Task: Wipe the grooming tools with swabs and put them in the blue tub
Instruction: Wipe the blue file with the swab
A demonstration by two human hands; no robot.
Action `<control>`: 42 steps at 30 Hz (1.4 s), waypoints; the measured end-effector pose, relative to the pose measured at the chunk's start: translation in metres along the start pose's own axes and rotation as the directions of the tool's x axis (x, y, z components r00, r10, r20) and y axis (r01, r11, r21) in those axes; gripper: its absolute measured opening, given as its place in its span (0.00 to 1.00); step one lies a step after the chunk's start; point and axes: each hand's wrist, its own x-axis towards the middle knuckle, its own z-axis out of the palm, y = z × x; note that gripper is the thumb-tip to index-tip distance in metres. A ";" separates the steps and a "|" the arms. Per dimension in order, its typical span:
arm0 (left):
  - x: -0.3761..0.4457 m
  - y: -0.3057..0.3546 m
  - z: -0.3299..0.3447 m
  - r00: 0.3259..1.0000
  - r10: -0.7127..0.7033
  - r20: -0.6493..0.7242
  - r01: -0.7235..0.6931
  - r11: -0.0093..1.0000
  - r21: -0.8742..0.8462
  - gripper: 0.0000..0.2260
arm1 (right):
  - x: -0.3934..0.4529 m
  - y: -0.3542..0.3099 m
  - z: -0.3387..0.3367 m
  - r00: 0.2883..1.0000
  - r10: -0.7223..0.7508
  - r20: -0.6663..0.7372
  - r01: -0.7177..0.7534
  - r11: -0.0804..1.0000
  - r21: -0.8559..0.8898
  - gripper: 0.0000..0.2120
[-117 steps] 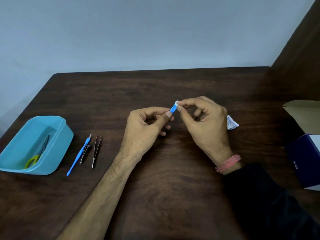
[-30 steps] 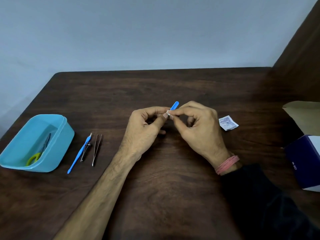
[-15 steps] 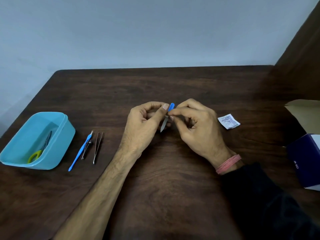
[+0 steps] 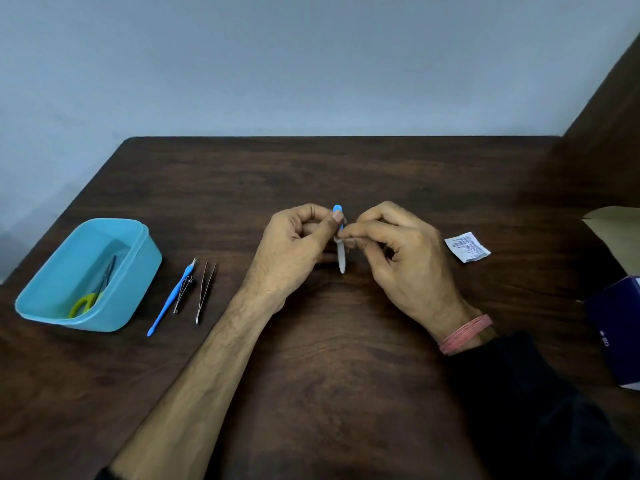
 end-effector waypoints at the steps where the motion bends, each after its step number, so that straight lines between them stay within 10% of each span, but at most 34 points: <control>1: 0.001 0.000 0.000 1.000 -0.004 0.000 0.004 1.000 -0.002 0.10 | 0.000 0.001 0.000 1.000 0.010 -0.006 -0.010 1.000 -0.003 0.11; 42: 0.009 -0.009 -0.010 0.994 -0.001 -0.110 0.003 1.000 0.012 0.06 | -0.004 -0.001 0.002 0.998 -0.014 0.069 0.011 0.999 0.043 0.09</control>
